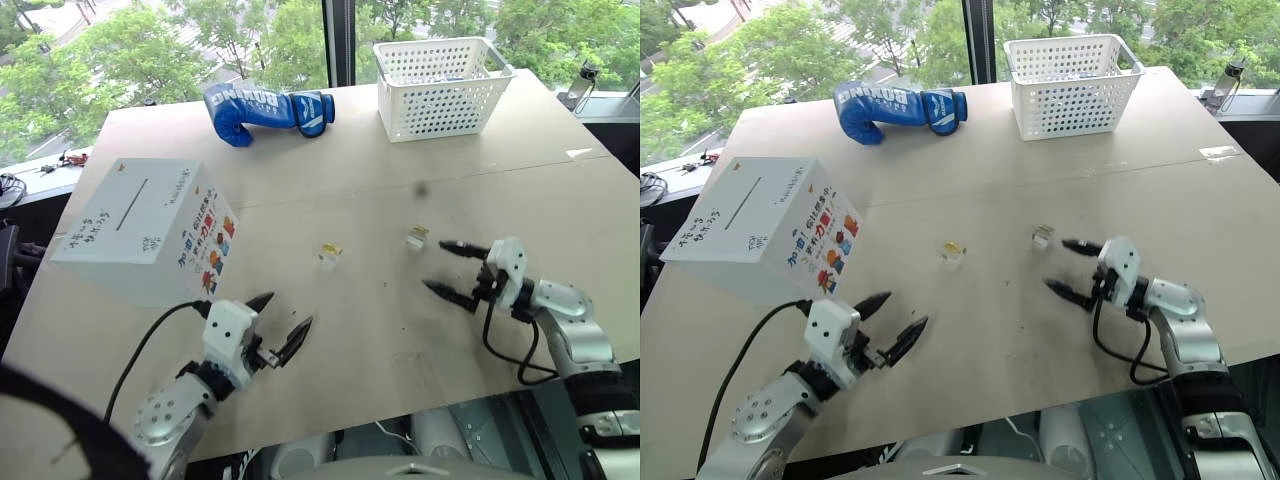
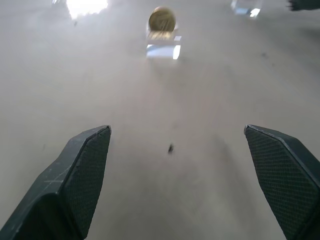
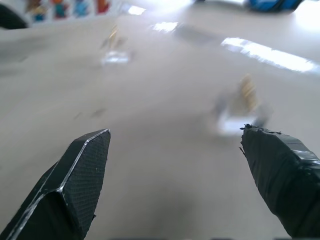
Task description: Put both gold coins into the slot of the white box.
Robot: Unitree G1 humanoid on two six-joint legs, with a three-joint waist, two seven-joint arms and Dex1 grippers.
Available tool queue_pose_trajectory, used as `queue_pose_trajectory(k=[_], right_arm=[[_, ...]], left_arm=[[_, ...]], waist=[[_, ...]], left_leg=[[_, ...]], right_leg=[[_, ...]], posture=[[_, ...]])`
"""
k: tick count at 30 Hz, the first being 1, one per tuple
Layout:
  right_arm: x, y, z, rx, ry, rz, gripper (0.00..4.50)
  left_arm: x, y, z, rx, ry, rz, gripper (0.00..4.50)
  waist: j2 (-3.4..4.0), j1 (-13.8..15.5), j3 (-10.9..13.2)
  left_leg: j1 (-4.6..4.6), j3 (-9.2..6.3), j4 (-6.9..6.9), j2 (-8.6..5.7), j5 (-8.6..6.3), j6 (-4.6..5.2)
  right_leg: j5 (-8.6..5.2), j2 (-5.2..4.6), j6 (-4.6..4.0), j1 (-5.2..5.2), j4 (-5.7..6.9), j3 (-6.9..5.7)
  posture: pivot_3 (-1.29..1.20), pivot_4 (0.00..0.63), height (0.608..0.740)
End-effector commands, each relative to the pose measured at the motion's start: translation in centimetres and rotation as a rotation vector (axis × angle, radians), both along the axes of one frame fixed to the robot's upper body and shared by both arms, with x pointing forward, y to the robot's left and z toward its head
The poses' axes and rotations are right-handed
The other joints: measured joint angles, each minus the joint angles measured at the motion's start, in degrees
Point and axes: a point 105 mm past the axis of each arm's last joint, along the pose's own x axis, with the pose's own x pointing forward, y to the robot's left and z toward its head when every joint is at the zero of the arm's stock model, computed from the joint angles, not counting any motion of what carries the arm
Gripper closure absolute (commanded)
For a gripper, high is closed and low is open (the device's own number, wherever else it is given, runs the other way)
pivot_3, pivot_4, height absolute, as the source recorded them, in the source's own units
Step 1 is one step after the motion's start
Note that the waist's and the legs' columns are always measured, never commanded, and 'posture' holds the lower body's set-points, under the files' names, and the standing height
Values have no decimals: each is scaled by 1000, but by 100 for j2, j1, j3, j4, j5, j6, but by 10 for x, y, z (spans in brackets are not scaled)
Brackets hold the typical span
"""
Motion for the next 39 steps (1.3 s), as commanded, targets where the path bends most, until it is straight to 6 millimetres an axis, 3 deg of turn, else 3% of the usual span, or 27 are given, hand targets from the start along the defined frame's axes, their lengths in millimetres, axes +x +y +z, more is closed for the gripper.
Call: queue_pose_trajectory(k=[1,8,11,17,19,24,31,39], right_arm=[[16,1,19,42,-56,-69,0],[44,12,13,-31,9,-130,0],[46,15,10,-34,34,-121,738],[48,21,9,-47,42,-100,3730],[47,22,9,-47,41,-95,4341],[41,25,18,16,43,-58,4341],[13,58,55,323,214,116,4341],[-37,107,102,661,519,425,4341]], left_arm=[[0,-17,33,-32,-80,-120,149],[0,-37,58,-19,-102,-238,149],[-1,-38,60,-9,-92,-238,0],[-2,-37,57,-1,-77,-216,0],[-3,-36,57,-1,-75,-210,0],[-1,-36,59,-61,-75,-186,0],[9,-43,82,-483,-55,-134,0],[19,-49,109,-936,-34,-199,0]], waist=[[1,5,0],[2,-21,1],[2,-16,1],[2,-16,1],[2,-19,1],[2,-14,1],[1,-9,1],[1,3,0]], left_leg=[[0,-1,0,0,0,-1],[0,3,-2,-1,14,-25],[-1,3,-2,1,14,-25],[-2,3,-3,0,14,-24],[-2,4,-3,0,14,-24],[-2,3,-3,0,14,-24],[-3,-4,-2,3,14,-25],[-8,-13,-1,1,13,-23]], right_leg=[[0,0,0,0,1,-1],[0,3,-1,-3,0,4],[0,5,-1,-3,0,4],[0,4,-1,-3,-2,5],[0,5,-1,-3,-2,5],[0,5,-1,-3,-2,5],[1,3,-1,-3,-2,3],[0,2,-1,-3,-3,-5]], posture=[[0,150,721],[0,150,721],[0,150,721],[0,150,721],[0,150,721],[0,150,721],[0,150,721],[0,150,721]])
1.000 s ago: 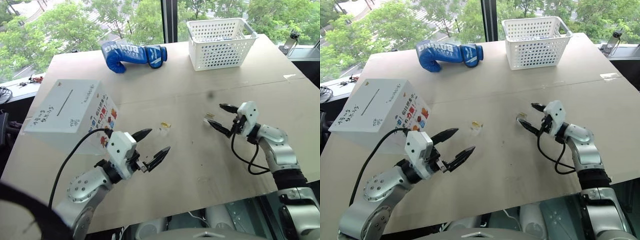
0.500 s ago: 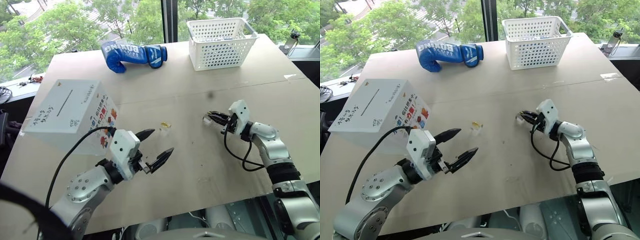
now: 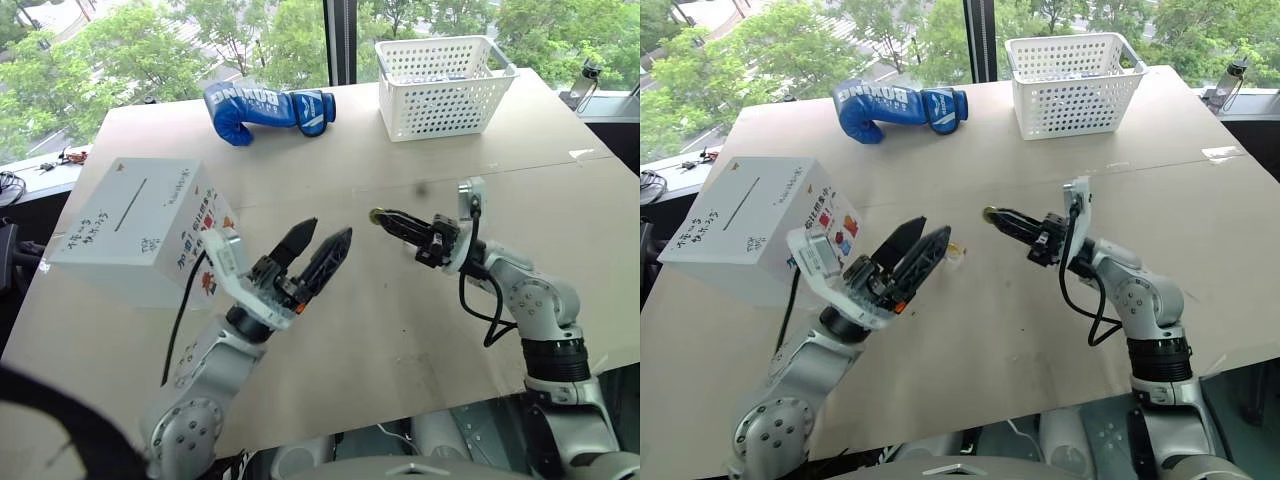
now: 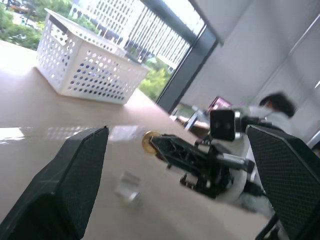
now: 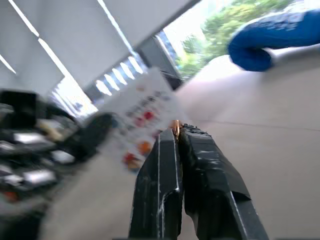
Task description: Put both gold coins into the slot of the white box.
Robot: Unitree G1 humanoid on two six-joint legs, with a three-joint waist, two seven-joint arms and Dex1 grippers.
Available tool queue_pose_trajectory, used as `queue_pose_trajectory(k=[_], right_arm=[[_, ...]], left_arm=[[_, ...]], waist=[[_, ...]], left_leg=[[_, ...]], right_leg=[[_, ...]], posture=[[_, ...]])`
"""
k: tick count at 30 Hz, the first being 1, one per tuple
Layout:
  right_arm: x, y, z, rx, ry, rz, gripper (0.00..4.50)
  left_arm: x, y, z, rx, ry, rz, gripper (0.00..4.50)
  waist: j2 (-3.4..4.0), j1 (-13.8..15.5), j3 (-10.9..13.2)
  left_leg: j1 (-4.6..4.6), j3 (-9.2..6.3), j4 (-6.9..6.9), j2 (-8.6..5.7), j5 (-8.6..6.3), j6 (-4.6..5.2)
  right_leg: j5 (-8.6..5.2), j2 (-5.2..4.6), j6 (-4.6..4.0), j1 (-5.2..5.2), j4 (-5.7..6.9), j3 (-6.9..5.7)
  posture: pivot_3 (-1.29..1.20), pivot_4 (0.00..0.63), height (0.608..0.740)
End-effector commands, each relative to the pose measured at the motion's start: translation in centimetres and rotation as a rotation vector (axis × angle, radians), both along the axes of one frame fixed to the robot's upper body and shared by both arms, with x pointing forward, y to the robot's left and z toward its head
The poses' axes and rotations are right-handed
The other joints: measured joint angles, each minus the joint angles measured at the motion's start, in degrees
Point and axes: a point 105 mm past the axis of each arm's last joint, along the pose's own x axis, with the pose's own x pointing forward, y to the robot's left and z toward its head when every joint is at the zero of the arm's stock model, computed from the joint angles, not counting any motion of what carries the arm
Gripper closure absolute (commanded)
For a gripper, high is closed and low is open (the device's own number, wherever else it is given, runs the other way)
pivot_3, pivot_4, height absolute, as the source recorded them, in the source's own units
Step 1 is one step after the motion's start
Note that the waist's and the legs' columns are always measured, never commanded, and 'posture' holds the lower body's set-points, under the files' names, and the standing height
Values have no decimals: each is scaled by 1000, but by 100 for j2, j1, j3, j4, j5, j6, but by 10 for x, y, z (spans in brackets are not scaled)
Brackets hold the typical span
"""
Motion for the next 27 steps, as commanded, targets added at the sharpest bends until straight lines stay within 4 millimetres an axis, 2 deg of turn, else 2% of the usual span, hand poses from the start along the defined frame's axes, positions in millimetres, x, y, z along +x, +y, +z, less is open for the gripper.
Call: queue_pose_trajectory(k=[1,6,9,12,27], right_arm=[[-19,9,25,113,37,98,4341],[-25,19,45,234,75,137,4341],[-27,23,52,266,56,140,4500],[-27,26,58,289,32,138,4500],[-43,33,71,342,-1,239,4500]], left_arm=[[-2,2,15,-158,-24,-29,0],[-8,-8,25,-292,-36,-134,0],[-10,-9,32,-345,-62,-161,784],[-7,-8,36,-367,-70,-156,2100],[-4,-14,42,-391,-73,-185,2100]], waist=[[0,0,0],[0,-8,0],[0,-12,0],[0,-15,0],[1,-21,0]], left_leg=[[0,0,0,-1,0,0],[0,0,0,-5,0,1],[0,1,0,-5,1,1],[0,1,0,-6,1,0],[1,0,0,-6,1,1]], right_leg=[[0,0,0,0,0,0],[0,0,0,0,-1,0],[0,1,0,0,0,0],[0,2,0,0,-1,0],[0,6,0,0,-1,2]], posture=[[0,150,721],[0,150,721],[0,150,721],[0,150,721],[0,150,721]])
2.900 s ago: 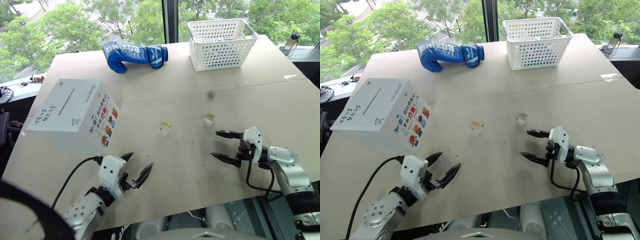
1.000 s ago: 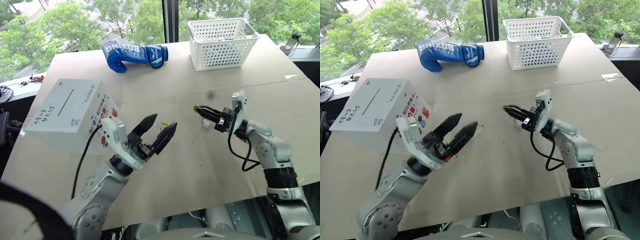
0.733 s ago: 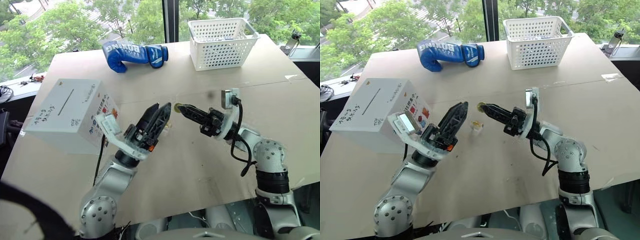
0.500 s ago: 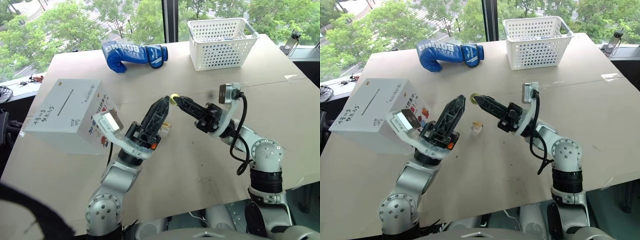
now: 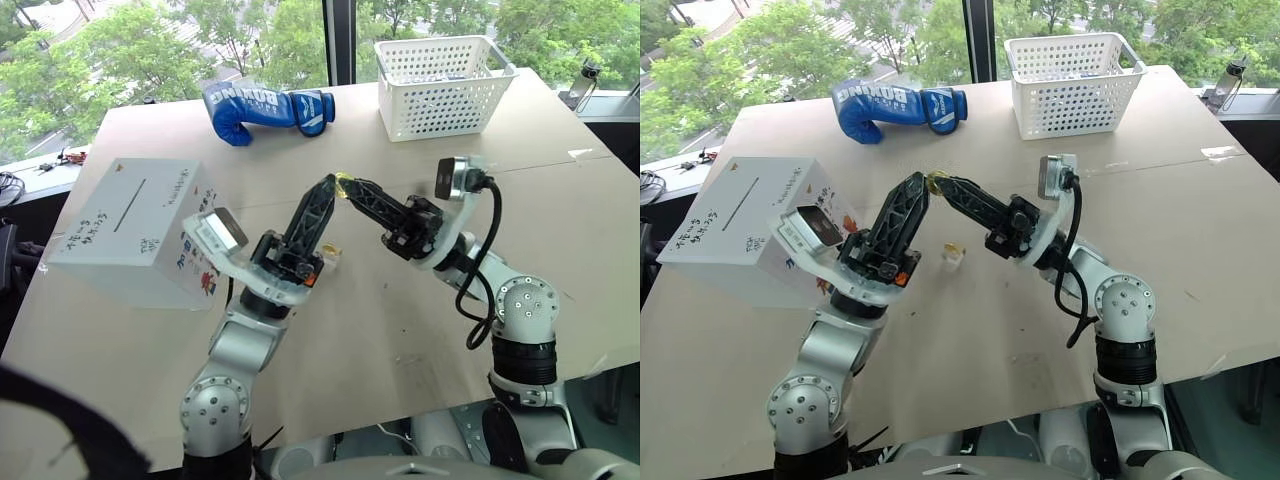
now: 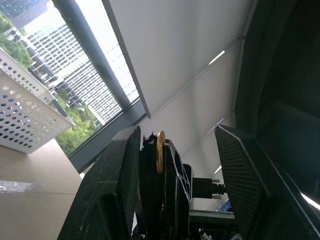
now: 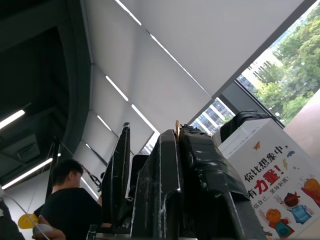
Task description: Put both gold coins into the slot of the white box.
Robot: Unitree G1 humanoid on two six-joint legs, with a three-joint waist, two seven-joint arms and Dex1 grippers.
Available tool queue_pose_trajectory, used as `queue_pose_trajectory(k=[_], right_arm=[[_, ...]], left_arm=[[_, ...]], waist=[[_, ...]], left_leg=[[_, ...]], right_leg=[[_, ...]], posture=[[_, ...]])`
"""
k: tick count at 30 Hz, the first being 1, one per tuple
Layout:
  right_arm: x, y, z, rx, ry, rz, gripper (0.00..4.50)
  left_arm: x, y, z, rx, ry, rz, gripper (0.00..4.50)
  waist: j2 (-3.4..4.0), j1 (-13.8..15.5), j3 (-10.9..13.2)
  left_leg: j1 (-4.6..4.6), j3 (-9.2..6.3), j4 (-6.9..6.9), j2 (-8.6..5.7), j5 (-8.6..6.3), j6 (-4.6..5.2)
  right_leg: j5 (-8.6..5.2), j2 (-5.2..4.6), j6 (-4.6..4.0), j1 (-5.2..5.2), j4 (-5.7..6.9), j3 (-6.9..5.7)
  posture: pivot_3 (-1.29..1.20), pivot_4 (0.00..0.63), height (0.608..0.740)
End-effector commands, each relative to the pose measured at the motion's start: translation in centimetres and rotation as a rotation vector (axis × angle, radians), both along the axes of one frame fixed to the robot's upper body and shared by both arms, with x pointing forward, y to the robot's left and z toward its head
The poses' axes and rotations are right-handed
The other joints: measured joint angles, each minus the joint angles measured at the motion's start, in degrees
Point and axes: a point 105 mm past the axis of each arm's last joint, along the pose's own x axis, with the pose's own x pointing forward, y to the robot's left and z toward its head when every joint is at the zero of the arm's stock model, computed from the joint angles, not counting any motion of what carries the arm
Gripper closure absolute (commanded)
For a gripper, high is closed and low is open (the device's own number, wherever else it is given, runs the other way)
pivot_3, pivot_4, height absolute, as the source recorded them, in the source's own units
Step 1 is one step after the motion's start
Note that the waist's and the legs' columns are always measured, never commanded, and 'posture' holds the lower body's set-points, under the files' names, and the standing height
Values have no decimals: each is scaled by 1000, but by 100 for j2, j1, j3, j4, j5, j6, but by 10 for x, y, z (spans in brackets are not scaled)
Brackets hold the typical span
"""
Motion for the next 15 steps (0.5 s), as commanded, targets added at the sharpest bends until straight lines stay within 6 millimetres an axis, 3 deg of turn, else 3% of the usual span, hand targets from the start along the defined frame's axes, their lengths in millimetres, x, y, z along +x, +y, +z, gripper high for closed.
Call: queue_pose_trajectory(k=[1,6,10,13,15], right_arm=[[-15,2,17,34,-82,55,4500],[-16,3,18,31,-86,68,4500],[-18,5,18,31,-88,76,4500],[-17,6,19,30,-91,72,4500],[-17,6,18,26,-94,69,4500]], left_arm=[[-6,-2,7,-23,-25,-29,2100],[-8,-4,7,-21,-23,-39,2100],[-10,-5,6,-18,-25,-49,3129],[-11,-7,5,-16,-25,-63,4477],[-11,-7,5,-18,-29,-65,4477]], waist=[[0,0,0],[0,1,0],[0,1,0],[0,3,0],[0,-1,0]], left_leg=[[0,0,0,0,0,0],[0,-1,0,0,0,0],[0,-1,0,0,0,0],[0,-1,0,0,0,0],[0,0,-1,0,0,0]], right_leg=[[0,0,0,0,0,0],[0,1,0,0,0,0],[0,1,0,0,-1,0],[0,1,0,0,-2,0],[0,1,0,0,-2,0]], posture=[[0,150,721],[0,150,721],[0,150,721],[0,150,721],[0,150,721]])
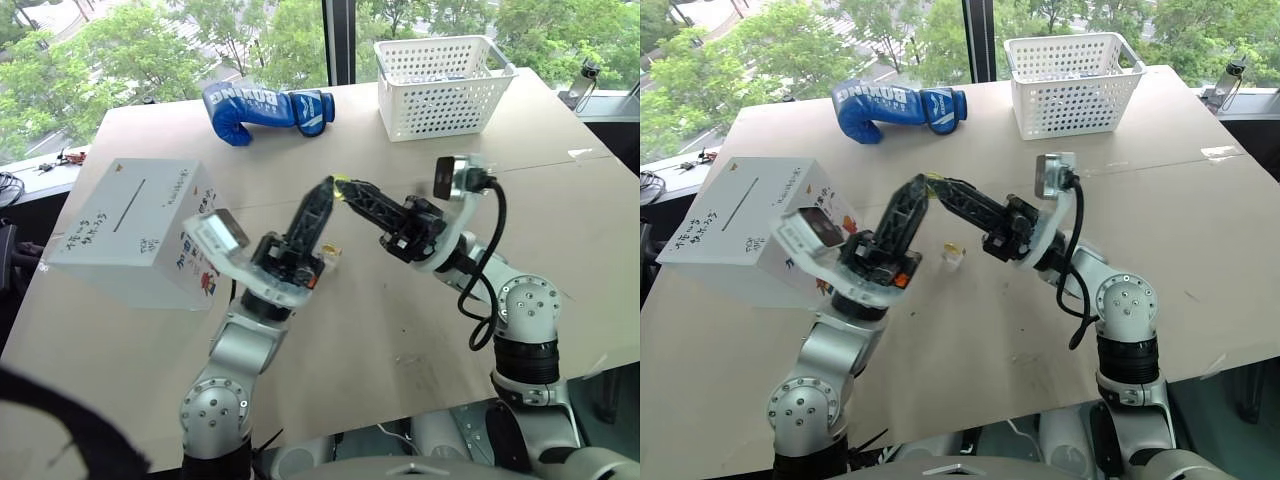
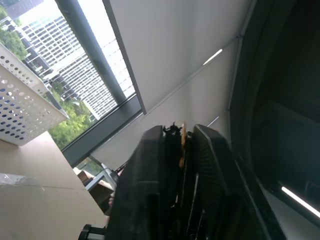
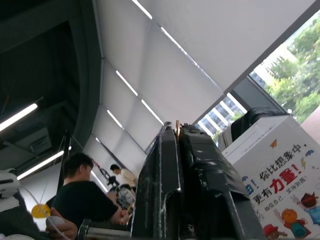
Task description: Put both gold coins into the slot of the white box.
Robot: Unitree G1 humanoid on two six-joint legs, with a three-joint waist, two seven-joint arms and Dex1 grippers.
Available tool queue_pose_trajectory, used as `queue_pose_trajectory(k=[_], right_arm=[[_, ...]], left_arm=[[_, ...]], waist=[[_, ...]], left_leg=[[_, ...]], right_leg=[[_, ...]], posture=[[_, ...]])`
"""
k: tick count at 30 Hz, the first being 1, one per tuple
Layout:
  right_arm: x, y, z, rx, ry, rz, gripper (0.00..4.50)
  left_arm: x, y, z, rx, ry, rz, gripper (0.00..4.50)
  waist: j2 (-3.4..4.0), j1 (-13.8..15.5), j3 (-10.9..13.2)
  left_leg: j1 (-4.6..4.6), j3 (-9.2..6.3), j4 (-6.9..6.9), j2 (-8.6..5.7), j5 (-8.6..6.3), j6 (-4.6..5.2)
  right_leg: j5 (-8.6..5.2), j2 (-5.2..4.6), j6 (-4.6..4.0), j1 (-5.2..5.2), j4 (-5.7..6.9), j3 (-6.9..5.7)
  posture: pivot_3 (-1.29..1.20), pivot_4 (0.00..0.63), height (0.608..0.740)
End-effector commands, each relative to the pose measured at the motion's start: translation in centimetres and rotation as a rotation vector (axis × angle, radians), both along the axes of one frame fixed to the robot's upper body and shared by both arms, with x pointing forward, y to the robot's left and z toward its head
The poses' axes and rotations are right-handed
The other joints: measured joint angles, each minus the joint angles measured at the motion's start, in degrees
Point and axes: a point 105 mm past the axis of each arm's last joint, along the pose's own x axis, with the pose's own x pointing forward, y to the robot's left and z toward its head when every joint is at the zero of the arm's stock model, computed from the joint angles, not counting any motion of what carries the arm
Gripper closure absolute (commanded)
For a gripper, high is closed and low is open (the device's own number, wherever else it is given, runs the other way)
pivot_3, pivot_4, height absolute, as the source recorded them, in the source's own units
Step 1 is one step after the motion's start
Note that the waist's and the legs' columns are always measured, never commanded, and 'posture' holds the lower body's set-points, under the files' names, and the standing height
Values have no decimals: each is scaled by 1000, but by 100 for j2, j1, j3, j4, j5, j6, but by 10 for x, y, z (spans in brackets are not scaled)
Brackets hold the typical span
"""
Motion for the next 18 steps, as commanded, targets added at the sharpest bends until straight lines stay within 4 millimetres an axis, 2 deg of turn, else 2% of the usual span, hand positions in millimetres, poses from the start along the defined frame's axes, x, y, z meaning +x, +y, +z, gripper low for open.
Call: queue_pose_trajectory(k=[1,12,16,18], right_arm=[[-12,4,15,31,-77,35,4500],[-13,7,11,-8,-91,44,4500],[-13,7,10,-13,-84,53,3209],[-7,4,12,6,-62,12,2202]], left_arm=[[-7,-3,6,-7,-33,-31,4477],[-6,-6,-1,22,-11,-39,4477],[-3,-2,-3,14,6,-6,4500],[-1,3,-3,12,11,17,4500]], waist=[[0,0,0],[0,2,0],[0,-3,0],[0,-1,0]], left_leg=[[0,0,0,0,0,0],[-1,-1,0,0,0,1],[-1,-1,-1,0,0,1],[-1,-1,-1,1,0,0]], right_leg=[[0,0,0,0,0,0],[0,0,0,0,-3,-1],[0,0,0,0,-4,-1],[0,1,0,0,-4,-1]], posture=[[0,150,721],[0,150,721],[0,150,721],[0,150,721]])
